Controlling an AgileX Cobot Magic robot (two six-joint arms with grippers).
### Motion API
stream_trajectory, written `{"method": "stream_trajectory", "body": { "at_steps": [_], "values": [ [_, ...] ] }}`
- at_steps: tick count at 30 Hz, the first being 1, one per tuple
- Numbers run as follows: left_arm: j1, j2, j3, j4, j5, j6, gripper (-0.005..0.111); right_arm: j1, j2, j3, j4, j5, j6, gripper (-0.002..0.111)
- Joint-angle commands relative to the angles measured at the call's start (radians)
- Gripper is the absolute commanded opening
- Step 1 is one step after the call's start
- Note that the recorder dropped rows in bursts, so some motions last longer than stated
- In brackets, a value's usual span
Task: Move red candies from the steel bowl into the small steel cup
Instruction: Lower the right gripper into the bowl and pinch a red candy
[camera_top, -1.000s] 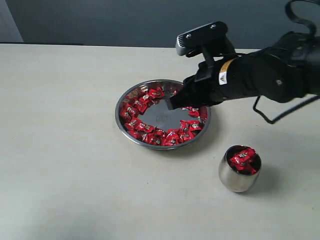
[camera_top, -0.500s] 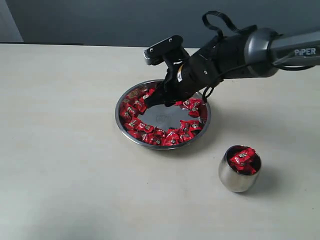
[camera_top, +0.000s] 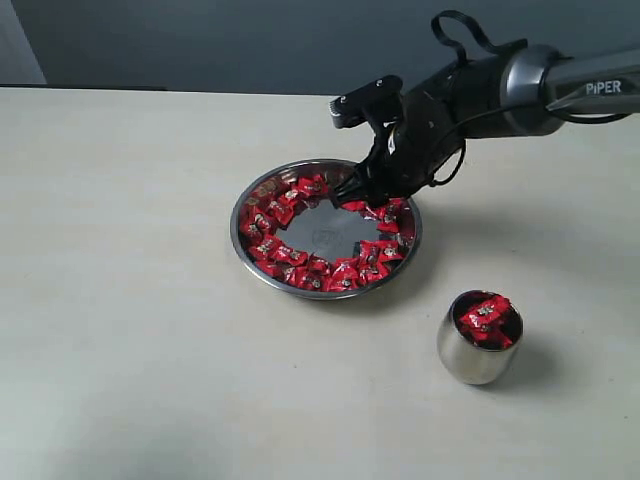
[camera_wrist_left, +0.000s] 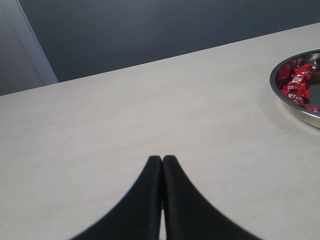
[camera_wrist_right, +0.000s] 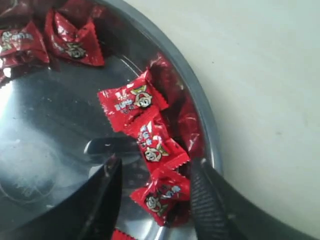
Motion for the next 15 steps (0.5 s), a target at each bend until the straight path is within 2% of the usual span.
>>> {"method": "stream_trajectory", "body": {
  "at_steps": [1,15],
  "values": [
    [0.0,-0.004,-0.001,0.003,-0.007,-0.005,0.0,-0.005,-0.001,-0.007,-0.005,0.015,-0.004,0.043],
    [0.0,-0.004,-0.001,0.003,-0.007,-0.005,0.0,-0.005,0.037,-0.007,-0.005,0.041,-0.004,0.038]
  ]
}}
